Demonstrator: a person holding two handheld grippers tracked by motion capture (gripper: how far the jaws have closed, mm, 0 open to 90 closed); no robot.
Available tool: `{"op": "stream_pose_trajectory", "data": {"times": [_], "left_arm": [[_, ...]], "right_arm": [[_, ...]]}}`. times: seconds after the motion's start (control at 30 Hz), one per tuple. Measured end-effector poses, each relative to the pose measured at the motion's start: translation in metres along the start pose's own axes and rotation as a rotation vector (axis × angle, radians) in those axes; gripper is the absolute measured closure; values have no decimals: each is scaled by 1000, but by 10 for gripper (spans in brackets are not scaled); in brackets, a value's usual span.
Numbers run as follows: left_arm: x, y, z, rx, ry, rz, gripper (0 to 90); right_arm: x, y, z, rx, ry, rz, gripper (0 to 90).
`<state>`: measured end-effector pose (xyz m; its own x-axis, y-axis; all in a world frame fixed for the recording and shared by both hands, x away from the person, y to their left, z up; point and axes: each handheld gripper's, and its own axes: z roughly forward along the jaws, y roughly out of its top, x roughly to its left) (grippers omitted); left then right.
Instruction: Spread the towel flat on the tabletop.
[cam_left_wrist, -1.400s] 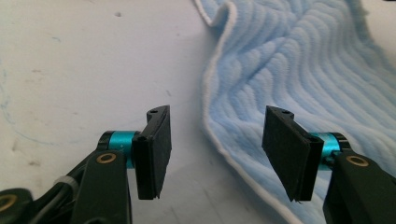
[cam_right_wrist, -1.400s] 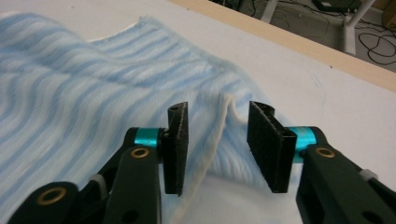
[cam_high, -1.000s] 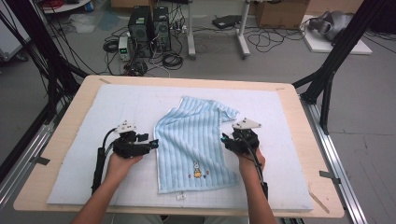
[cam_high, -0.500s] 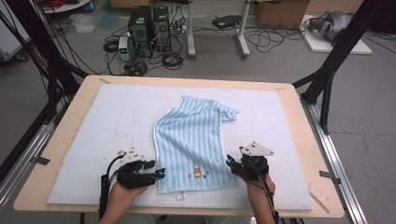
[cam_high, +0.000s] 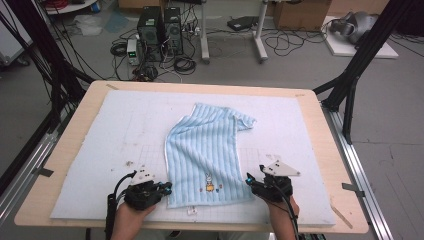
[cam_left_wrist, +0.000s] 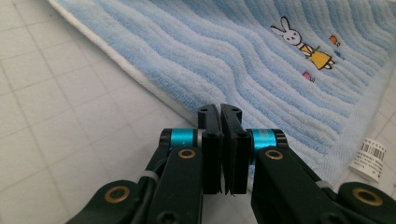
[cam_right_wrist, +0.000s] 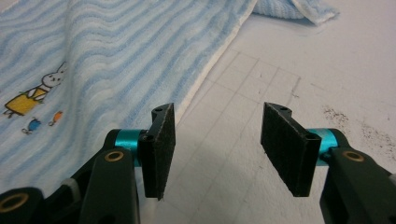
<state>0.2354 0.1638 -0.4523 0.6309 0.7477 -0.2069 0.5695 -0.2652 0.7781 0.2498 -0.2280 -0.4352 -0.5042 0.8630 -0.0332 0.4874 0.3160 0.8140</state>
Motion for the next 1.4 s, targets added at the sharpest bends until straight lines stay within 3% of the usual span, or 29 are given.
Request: {"op": "stream_pose_trajectory", "data": {"times": [0.27,0.5,0.53,0.63,0.97,1.3,1.37,1.4], "left_arm": [[12,-11,-19,-6,9,-14,869],[16,-19,-29,-8,3,-14,869],[15,-20,-30,-10,-3,-11,869],[13,-22,-31,-12,-15,-5,869],[0,-36,-37,-28,-97,32,869],[-23,-52,-40,-44,-203,46,866],[-25,-52,-39,-49,-216,39,818],[-25,-51,-39,-55,-212,37,746]], "right_arm": [[11,4,10,14,34,-6,462],[27,4,28,114,96,-23,552],[29,4,27,108,136,-33,749],[33,2,25,102,156,-37,859],[36,-18,-6,96,162,-67,873],[41,-36,-43,108,113,-91,873],[42,-38,-49,109,101,-90,868],[43,-37,-50,99,97,-85,853]]}}
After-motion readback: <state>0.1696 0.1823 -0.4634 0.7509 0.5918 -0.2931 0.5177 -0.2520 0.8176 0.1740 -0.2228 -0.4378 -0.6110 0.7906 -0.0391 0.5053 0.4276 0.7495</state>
